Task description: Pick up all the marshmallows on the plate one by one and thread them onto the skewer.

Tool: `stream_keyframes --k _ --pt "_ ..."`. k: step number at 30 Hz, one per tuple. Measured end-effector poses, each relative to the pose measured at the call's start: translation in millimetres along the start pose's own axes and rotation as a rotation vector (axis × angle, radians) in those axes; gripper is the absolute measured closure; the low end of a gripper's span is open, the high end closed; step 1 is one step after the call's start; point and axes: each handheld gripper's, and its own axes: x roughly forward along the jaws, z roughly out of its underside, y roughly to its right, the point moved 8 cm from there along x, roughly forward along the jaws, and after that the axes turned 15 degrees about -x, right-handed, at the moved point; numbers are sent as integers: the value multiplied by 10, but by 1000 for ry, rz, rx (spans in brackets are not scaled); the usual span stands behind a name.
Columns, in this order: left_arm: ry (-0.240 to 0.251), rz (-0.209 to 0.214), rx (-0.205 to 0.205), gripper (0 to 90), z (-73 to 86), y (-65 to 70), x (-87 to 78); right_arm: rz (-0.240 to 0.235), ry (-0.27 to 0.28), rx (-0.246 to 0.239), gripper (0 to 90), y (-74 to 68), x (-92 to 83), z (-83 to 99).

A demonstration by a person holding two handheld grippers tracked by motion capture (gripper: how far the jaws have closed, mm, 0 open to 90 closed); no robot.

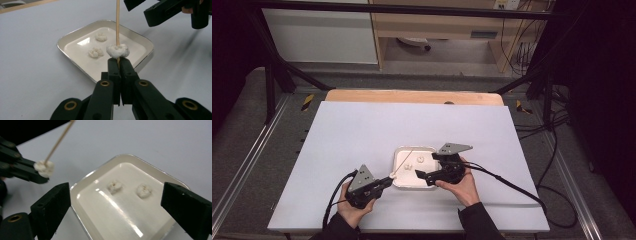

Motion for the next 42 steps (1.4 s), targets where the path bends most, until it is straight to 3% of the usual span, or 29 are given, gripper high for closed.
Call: stream_keyframes --k 10,16,19,32,42 --pt "-11 -9 -11 882 17 -65 -27 78 -79 -30 140 246 130 64" --pt "-17 -9 -13 882 24 -79 -23 88 -91 -49 201 355 245 37" --pt "-19 -9 -15 882 27 -82 -18 81 -110 -82 251 374 325 24" --pt "-29 -4 -20 882 41 -85 1 40 -148 -103 512 414 581 146" --pt "-34 -2 -18 882 49 -79 12 33 -166 -119 597 406 662 228"
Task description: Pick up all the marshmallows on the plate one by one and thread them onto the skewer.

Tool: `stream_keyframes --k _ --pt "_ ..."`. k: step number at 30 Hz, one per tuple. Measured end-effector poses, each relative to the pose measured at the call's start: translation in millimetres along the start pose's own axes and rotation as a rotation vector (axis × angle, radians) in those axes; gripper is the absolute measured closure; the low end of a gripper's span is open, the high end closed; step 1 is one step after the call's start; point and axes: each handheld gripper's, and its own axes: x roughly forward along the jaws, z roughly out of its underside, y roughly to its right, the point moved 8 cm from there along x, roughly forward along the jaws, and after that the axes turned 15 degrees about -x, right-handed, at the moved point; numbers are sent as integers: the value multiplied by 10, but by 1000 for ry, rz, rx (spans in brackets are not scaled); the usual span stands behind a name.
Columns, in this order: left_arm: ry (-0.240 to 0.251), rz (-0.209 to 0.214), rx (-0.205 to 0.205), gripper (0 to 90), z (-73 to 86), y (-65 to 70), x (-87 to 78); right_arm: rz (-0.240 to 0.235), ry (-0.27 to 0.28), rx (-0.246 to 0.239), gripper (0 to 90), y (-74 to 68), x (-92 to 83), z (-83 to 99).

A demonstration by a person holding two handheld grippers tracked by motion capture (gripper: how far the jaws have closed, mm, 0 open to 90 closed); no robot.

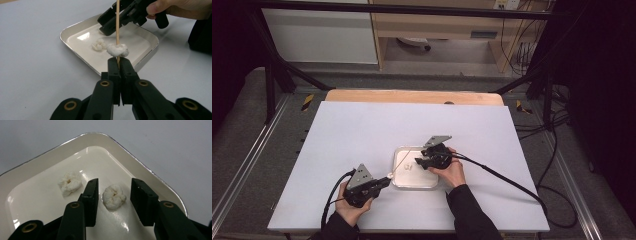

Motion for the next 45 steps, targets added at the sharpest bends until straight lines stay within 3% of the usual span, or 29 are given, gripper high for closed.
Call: stream_keyframes --k 6,14,31,45 --pt "0 10 0 882 2 15 8 6 4 -14 671 -5 14 6" --pt "-3 1 4 882 3 5 3 8 17 -1 694 2 -43 -29" --pt "2 2 7 882 1 23 -6 -45 124 80 709 -67 -517 -226" --pt "9 6 11 882 -1 44 -14 -87 254 163 712 -89 -956 -319"
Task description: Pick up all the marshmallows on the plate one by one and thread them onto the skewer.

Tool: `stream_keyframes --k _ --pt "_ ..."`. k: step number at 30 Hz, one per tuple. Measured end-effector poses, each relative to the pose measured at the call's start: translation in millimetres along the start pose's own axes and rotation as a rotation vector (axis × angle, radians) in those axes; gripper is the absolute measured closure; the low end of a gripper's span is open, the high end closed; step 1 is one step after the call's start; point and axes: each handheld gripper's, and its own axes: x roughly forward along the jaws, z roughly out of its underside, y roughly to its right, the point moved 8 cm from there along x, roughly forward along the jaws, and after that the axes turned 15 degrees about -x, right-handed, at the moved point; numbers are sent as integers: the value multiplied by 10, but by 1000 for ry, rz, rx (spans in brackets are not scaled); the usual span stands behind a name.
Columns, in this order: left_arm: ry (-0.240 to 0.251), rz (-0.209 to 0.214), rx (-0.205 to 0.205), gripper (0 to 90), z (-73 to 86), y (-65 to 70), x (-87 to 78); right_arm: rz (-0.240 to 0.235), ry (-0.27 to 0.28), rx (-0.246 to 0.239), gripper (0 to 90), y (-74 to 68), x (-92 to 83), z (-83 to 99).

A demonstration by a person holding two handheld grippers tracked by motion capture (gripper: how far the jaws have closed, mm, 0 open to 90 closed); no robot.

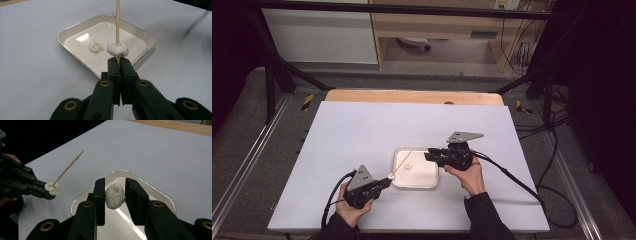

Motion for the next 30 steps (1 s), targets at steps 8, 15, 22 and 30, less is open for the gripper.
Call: stream_keyframes --k 8,15,22,30 --pt "-1 1 2 882 4 6 2 -17 63 29 715 -34 -153 -131" --pt "0 5 4 882 5 20 3 -47 117 66 715 -47 -211 -233" --pt "6 10 9 882 -2 36 -4 -88 175 110 714 -60 -188 -355" --pt "15 28 13 882 -13 62 2 -109 192 143 711 -57 -86 -416"
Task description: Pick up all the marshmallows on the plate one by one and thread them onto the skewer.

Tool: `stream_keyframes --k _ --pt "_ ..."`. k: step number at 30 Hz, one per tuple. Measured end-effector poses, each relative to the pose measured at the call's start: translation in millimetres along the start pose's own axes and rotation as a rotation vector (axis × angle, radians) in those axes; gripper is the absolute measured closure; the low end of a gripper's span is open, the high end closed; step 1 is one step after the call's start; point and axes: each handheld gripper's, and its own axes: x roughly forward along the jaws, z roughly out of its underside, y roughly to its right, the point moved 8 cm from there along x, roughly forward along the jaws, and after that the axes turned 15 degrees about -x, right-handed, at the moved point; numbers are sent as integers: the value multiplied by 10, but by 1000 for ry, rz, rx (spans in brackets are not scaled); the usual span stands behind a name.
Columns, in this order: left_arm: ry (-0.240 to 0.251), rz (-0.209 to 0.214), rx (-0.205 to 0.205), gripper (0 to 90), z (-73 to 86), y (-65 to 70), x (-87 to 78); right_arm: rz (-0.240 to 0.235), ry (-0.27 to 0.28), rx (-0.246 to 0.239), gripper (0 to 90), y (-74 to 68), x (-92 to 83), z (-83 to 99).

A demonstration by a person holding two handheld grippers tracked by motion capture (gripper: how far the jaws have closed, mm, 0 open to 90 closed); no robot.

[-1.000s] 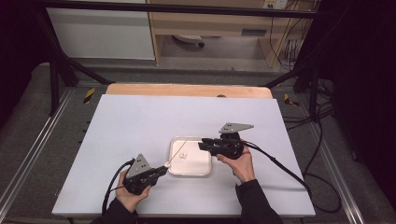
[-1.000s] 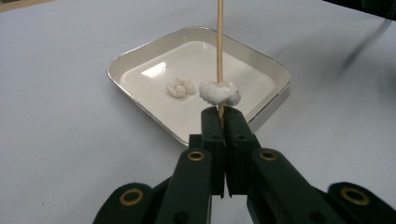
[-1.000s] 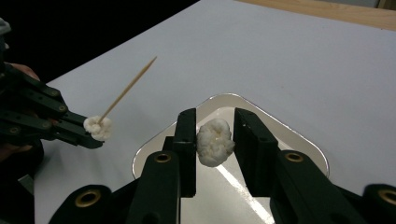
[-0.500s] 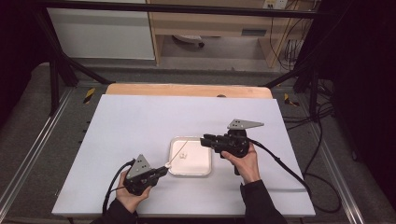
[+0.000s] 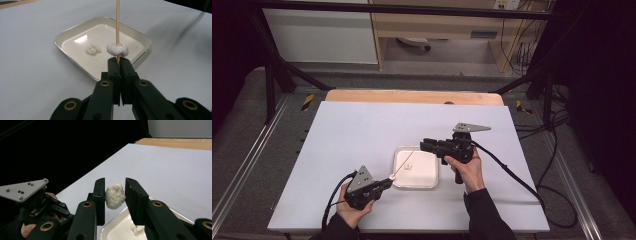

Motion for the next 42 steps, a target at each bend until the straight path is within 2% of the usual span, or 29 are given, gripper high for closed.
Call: stream_keyframes --k 4,10,30,42 --pt "3 2 1 882 -5 3 -5 -26 4 15 711 -27 87 -9" --pt "5 0 -1 882 -8 0 -8 -34 1 32 711 -13 144 11" --pt "4 2 1 882 -2 5 0 -78 -10 63 721 -61 237 100" --pt "-10 8 25 883 15 8 14 -101 -14 76 756 -108 257 135"
